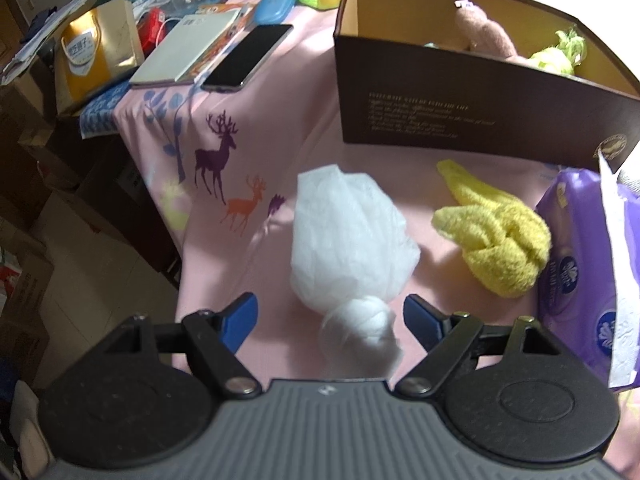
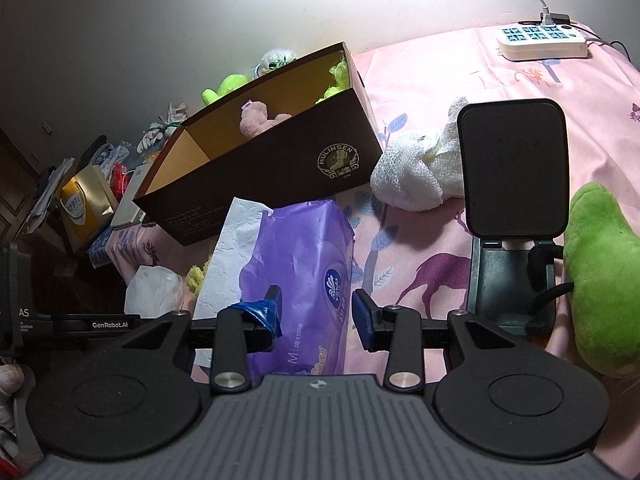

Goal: Organize soft objects
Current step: 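Move the left gripper to the white plastic bag bundle and grasp its knot, then lift the bundle with the left gripper and carry it over the box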

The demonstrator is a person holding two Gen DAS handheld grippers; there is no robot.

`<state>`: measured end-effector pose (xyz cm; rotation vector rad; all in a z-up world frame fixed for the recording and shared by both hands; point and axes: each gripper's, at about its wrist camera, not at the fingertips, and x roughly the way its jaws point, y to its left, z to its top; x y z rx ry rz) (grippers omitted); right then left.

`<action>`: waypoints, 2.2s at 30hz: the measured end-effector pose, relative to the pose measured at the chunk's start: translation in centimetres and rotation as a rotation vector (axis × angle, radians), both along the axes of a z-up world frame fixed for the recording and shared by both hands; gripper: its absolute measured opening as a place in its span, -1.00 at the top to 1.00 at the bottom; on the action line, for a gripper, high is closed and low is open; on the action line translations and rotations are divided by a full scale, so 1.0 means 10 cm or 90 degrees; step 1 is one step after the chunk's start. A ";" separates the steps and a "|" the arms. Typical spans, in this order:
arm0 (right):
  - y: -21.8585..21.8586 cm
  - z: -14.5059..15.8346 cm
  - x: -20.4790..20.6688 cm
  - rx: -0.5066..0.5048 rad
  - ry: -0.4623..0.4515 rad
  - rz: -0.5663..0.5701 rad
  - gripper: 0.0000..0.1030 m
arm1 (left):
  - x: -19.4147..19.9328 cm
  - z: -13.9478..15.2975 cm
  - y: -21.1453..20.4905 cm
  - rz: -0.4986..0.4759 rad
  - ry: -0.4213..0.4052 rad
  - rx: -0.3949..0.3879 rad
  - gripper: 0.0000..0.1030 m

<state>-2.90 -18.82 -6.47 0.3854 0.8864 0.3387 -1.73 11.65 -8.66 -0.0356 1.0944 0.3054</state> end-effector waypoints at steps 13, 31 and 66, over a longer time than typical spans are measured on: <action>0.06 -0.02 0.00 -0.007 0.012 0.000 0.58 | 0.01 -0.23 0.16 0.034 0.024 -0.044 -0.67; 0.25 0.01 0.06 -0.009 0.006 -0.019 0.58 | -0.06 -0.04 0.26 -0.056 -0.031 -0.106 0.49; -0.25 -0.08 0.01 -0.011 0.027 -0.218 0.58 | 2.20 0.49 -0.12 -0.138 -0.116 -0.143 0.43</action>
